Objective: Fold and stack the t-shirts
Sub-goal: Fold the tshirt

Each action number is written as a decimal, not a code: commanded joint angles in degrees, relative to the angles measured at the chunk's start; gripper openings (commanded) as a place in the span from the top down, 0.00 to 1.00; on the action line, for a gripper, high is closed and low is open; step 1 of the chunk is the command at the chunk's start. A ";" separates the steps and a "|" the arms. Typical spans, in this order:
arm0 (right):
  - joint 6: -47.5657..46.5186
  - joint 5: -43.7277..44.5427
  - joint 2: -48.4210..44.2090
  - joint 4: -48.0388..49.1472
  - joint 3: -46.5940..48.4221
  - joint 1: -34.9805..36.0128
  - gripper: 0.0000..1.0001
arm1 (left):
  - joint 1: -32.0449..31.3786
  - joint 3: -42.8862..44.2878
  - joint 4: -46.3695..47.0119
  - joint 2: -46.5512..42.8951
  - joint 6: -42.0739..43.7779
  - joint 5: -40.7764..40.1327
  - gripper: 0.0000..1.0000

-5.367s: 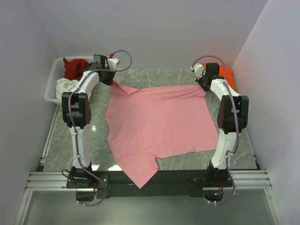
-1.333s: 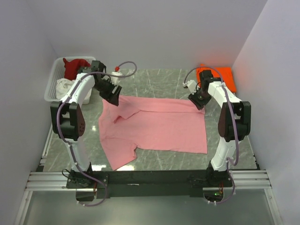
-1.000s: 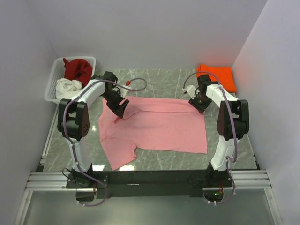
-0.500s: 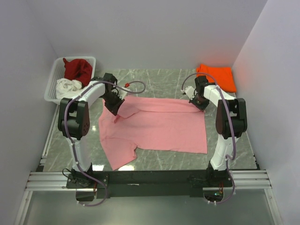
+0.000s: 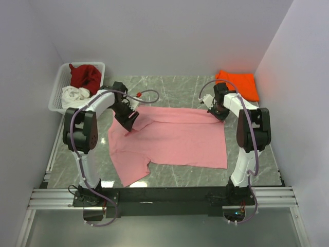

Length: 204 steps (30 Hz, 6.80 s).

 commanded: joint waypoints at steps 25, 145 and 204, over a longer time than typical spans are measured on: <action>-0.52 0.05 -1.43 -1.35 -1.10 0.21 1.00 | 0.48 2.11 -4.54 0.28 2.62 -0.64 0.99; 25.67 -21.22 2.96 -14.18 6.81 2.14 0.71 | 0.21 -21.38 46.80 -7.54 50.62 16.48 0.44; 25.32 -22.54 2.87 -16.12 4.53 1.27 0.70 | -0.23 -9.41 25.96 -3.41 53.86 21.06 0.45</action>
